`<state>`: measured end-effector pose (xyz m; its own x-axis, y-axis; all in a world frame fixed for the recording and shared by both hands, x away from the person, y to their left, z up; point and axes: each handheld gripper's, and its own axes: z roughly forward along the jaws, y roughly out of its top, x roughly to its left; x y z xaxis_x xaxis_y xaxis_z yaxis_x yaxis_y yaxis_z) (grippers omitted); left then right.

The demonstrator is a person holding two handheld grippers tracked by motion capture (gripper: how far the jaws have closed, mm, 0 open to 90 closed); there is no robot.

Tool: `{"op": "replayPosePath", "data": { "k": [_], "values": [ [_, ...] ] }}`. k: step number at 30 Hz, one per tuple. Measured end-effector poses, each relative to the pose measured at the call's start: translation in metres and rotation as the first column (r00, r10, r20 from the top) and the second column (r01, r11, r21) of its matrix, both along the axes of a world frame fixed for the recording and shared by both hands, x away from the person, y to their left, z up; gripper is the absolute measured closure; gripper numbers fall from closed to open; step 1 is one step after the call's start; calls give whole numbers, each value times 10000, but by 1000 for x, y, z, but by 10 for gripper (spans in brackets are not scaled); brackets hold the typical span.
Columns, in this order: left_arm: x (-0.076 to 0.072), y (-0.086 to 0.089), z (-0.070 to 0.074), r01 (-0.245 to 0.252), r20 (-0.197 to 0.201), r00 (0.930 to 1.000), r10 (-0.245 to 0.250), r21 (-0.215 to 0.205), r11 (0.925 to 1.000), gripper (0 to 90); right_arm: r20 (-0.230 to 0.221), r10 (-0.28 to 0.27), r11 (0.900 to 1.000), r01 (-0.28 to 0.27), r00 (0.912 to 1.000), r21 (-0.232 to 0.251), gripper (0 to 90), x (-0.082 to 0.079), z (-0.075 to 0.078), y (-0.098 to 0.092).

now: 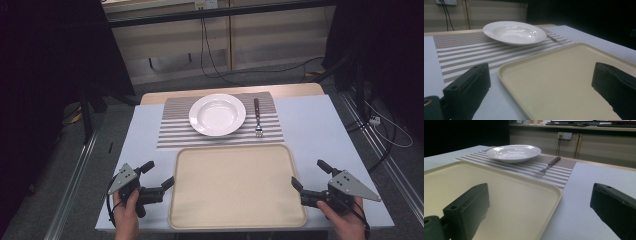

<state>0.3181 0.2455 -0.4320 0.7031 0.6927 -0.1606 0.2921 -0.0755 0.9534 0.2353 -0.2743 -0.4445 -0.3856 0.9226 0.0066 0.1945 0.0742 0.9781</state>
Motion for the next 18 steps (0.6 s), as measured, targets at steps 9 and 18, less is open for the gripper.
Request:
{"op": "replayPosePath", "data": {
  "k": [9, 18],
  "values": [
    [3, 0, -2, 224, -35, 9997, -223, 338, 9992, 22, -130, 24, 9996, -28, 9999, -281, 18, 3, 0, 0],
    [4, 2, -1, 100, 2, 10000, -100, 82, 9999, 21, -347, -197, 9987, 180, 9992, -484, 16, 20, 2, -7]
  ]
}}
